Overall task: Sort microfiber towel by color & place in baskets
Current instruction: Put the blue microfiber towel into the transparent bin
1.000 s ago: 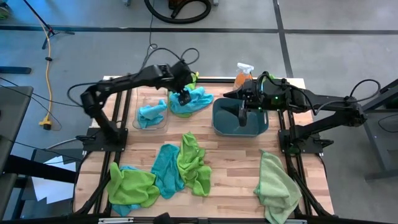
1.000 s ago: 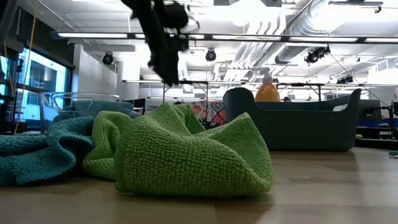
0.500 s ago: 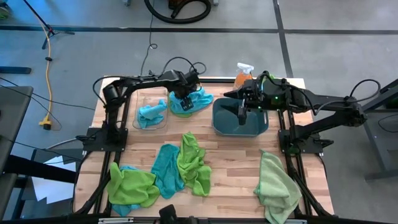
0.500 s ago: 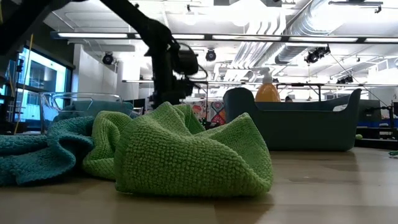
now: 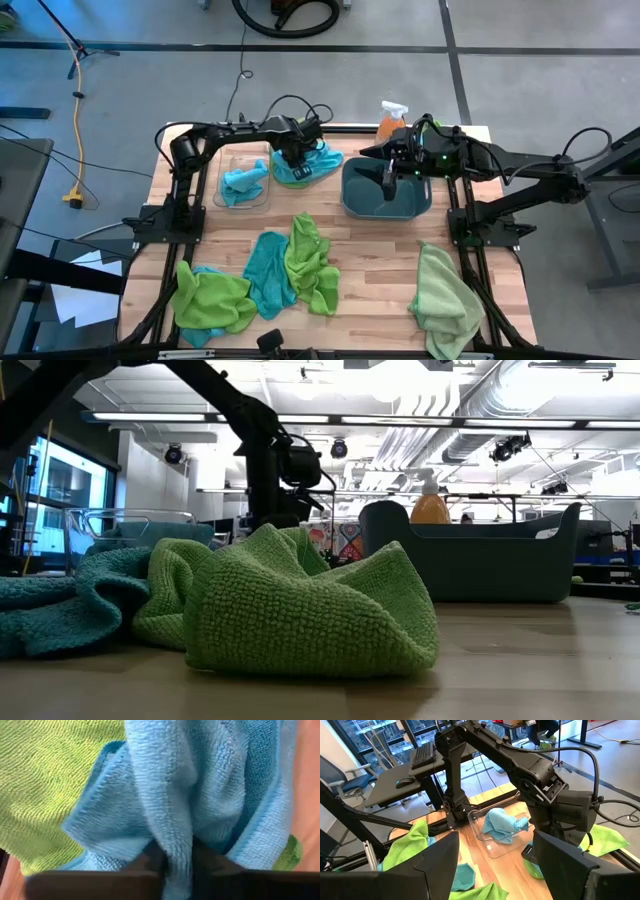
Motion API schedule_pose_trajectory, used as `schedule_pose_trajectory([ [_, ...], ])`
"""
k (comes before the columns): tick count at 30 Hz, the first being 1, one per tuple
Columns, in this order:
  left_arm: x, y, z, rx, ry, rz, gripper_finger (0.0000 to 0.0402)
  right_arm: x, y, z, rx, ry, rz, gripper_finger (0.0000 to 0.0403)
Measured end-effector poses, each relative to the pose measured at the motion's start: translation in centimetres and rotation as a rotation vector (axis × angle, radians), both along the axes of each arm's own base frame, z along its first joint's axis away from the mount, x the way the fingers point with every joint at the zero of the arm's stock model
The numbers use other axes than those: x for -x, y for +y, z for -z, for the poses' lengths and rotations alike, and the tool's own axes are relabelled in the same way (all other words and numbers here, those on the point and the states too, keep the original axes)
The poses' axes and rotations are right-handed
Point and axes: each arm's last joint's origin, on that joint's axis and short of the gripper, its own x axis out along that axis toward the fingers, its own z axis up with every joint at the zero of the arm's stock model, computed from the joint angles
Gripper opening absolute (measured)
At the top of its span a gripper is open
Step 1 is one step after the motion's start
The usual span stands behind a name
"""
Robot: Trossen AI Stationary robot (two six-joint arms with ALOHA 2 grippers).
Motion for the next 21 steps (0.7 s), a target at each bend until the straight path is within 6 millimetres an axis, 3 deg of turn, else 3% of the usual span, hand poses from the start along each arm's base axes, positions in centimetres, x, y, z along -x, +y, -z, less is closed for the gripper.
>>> schedule_pose_trajectory([
  [10,0.3,-0.2,-2.4,-0.032,-0.072,0.014,0.0001,0.0,0.0,0.0,0.007,0.001,-0.001,0.0252],
  [16,0.9,-0.5,-6.1,-0.117,-0.185,0.038,0.0001,0.0,-0.1,0.0,0.025,0.005,-0.002,0.0252],
  [21,2.0,-1.1,-10.5,-0.212,-0.332,0.049,0.0,0.0,-0.1,0.0,0.046,0.009,-0.007,0.0252],
])
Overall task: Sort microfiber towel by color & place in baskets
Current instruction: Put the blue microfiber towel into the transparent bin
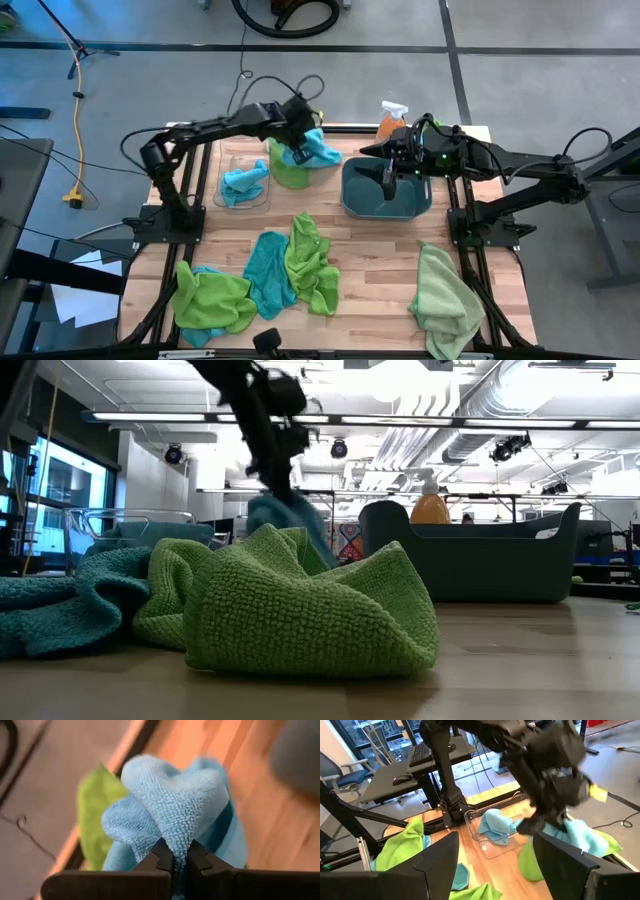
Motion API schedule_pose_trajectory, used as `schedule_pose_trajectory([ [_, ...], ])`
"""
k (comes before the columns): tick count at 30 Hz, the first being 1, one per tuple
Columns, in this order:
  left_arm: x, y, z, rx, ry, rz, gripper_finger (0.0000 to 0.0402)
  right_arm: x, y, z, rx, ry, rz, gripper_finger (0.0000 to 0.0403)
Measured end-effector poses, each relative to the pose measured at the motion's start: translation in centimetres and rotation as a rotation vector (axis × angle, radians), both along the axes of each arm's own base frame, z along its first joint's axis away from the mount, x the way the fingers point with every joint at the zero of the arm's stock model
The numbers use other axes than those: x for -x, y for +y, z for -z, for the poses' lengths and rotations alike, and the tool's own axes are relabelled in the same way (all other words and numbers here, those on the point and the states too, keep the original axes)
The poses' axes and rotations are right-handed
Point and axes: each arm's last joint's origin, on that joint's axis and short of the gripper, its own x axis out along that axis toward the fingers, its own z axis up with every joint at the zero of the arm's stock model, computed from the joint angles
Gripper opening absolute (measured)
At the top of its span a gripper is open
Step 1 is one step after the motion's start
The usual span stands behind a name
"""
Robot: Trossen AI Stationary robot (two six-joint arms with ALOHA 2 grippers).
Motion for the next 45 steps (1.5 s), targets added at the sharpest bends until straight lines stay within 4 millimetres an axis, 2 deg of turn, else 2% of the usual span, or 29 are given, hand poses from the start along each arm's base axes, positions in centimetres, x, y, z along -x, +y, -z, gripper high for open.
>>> schedule_pose_trajectory([
  [7,2.7,-1.6,-6.3,-0.117,-0.21,0.008,0.0,0.0,0.0,0.0,0.021,0.001,-0.003,0.0252],
  [11,4.3,-2.5,-9.1,-0.17,-0.321,-0.003,0.0,0.0,0.0,-0.1,0.022,-0.003,-0.004,0.0252],
  [18,6.6,-3.8,-11.9,-0.206,-0.406,-0.013,0.0,0.0,0.0,-0.1,0.022,-0.004,-0.004,0.0252],
  [24,10.4,-6.0,-14.2,-0.226,-0.451,-0.018,0.0,0.0,0.0,-0.1,0.04,0.0,-0.011,0.0252],
  [28,13.9,-7.9,-13.9,-0.229,-0.495,-0.04,0.0,0.0,0.0,-0.1,0.043,0.0,-0.012,0.0252],
  [31,16.6,-9.4,-12.2,-0.218,-0.493,-0.09,0.0,0.0,0.0,-0.1,0.043,0.001,-0.012,0.0252],
  [34,19.2,-10.7,-10.6,-0.229,-0.443,-0.13,0.0,0.0,0.0,-0.1,0.047,0.002,-0.013,0.0252],
  [37,21.0,-11.6,-10.1,-0.21,-0.358,-0.148,0.0,0.0,0.0,-0.1,0.061,0.004,-0.017,0.0252],
  [41,21.3,-11.7,-10.9,-0.209,-0.227,-0.121,0.0,0.0,0.0,-0.1,0.063,0.005,-0.016,0.0252],
  [45,19.4,-10.5,-11.0,-0.213,-0.018,-0.053,0.0,0.0,-0.1,-0.1,0.077,0.008,0.002,0.0252],
])
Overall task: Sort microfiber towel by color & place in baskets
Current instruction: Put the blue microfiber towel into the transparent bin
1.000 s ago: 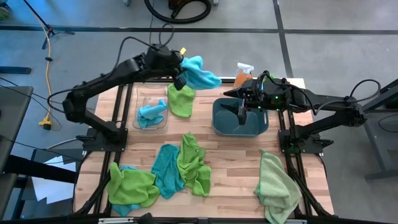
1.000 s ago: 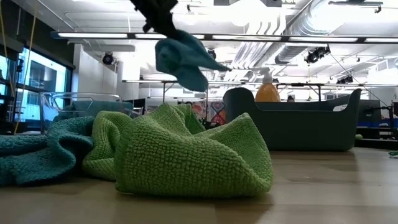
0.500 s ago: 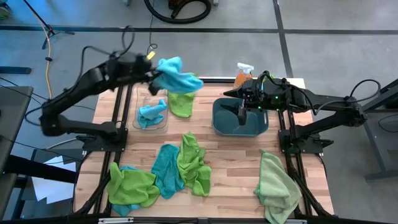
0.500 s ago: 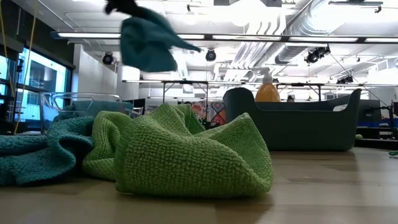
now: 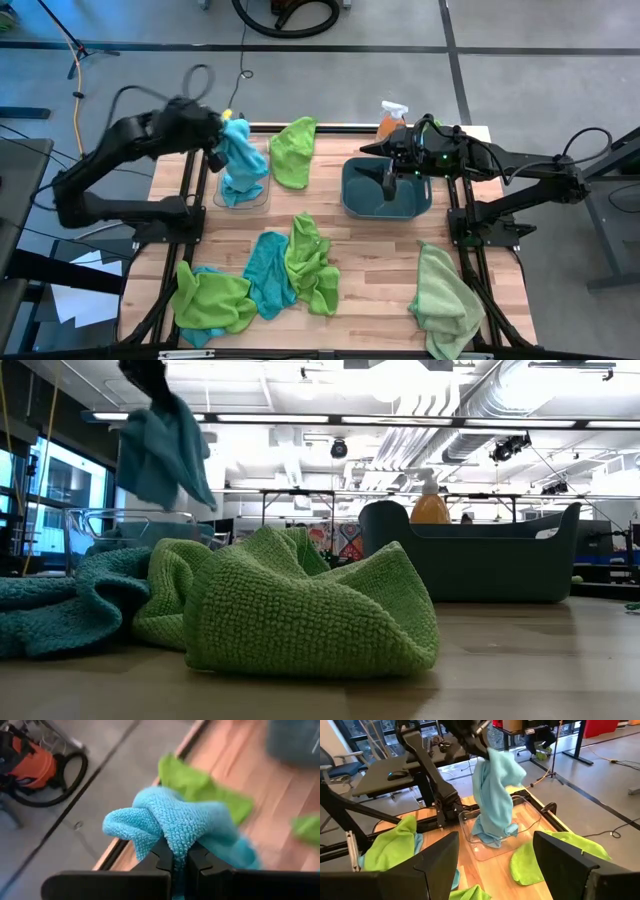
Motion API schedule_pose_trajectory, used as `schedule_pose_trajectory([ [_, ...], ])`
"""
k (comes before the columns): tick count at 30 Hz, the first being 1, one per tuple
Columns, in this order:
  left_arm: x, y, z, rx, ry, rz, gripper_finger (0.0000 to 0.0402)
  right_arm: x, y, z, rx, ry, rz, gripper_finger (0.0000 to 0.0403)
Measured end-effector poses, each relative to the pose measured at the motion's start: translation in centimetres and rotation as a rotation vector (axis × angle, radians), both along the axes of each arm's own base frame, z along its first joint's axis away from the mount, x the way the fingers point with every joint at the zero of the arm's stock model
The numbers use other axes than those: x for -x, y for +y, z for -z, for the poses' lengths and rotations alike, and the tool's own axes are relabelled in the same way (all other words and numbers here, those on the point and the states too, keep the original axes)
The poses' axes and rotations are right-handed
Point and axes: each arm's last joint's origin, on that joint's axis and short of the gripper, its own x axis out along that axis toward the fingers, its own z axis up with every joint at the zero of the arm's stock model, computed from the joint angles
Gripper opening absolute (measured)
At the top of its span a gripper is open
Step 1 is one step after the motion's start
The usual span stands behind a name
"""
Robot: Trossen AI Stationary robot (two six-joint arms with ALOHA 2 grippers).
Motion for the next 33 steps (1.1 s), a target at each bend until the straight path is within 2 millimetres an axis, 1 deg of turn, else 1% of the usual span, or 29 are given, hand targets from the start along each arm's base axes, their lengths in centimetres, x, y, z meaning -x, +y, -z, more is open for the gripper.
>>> schedule_pose_trajectory([
  [4,-2.7,1.8,1.6,0.019,0.285,0.049,0.0,0.0,-0.1,0.0,0.005,0.0,0.018,0.0252],
  [7,-4.3,2.9,3.4,0.033,0.499,0.048,0.0,0.0,-0.1,0.0,0.004,0.0,0.019,0.0252],
  [9,-5.0,3.5,4.4,0.046,0.593,0.047,0.0,0.0,-0.1,0.0,0.004,0.0,0.019,0.0252],
  [12,-5.5,3.9,5.2,0.049,0.68,0.032,0.0,0.0,-0.1,0.0,0.004,0.0,0.019,0.0252],
  [15,-6.1,4.2,5.6,0.051,0.668,0.002,0.0,0.0,-0.1,0.0,0.004,0.0,0.019,0.0252],
  [18,-7.0,4.1,5.9,0.109,0.566,0.028,0.0,0.0,-0.1,0.0,0.002,0.0,0.019,0.0252],
  [21,-7.6,3.8,6.7,0.107,0.508,0.02,0.0,0.0,-0.1,0.0,0.002,0.0,0.02,0.0252],
  [23,-7.7,3.5,7.7,0.118,0.512,0.011,0.0,0.0,-0.1,0.0,0.002,0.0,0.02,0.0252],
  [27,-7.5,2.3,10.4,0.177,0.572,0.021,0.0,0.0,-0.1,0.0,0.002,0.001,0.019,0.0252],
  [30,-7.4,1.0,12.3,0.239,0.578,0.069,0.0,0.0,-0.1,0.0,0.002,0.001,0.019,0.0252],
  [33,-7.7,-0.1,13.8,0.266,0.552,0.123,0.0,0.0,-0.1,0.0,0.009,0.002,0.018,0.0252],
])
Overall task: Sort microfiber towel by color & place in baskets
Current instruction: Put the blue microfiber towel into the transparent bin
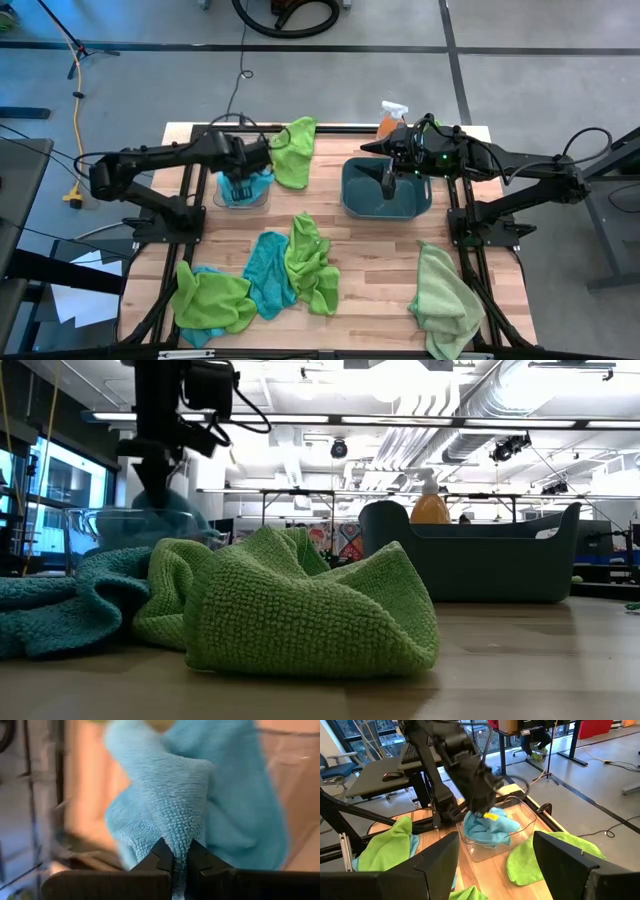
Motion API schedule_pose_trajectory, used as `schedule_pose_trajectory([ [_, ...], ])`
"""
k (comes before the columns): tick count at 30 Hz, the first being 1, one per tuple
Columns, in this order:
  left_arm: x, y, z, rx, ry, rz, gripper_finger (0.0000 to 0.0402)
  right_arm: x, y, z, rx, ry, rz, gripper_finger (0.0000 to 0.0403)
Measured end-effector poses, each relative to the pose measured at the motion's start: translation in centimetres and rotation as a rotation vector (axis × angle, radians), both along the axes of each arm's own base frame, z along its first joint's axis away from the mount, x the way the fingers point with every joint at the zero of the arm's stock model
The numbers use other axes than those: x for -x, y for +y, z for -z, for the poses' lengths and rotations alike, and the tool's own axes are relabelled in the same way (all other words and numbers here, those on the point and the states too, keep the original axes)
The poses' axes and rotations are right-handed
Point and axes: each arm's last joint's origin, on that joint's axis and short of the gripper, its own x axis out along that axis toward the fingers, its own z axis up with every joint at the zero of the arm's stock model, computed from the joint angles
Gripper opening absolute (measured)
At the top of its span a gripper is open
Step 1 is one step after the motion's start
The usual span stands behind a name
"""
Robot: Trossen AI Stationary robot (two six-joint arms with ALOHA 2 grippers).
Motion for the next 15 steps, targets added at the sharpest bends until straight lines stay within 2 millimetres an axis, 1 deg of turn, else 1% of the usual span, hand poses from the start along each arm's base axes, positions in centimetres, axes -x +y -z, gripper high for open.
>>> schedule_pose_trajectory([
  [4,-0.5,-1.1,1.1,0.11,-0.062,0.075,0.0,0.0,0.0,0.0,0.006,0.002,-0.002,0.0252],
  [7,-0.4,-1.3,1.7,0.163,-0.057,0.122,0.0,0.0,0.0,0.0,0.006,0.002,-0.002,0.0252],
  [11,-0.2,-0.3,2.1,0.158,-0.061,0.135,0.0,0.0,0.0,0.0,0.003,0.001,-0.001,0.0252],
  [15,0.2,1.6,2.6,0.135,-0.101,0.088,0.0,0.0,0.0,0.0,-0.008,-0.002,0.002,0.0252],
])
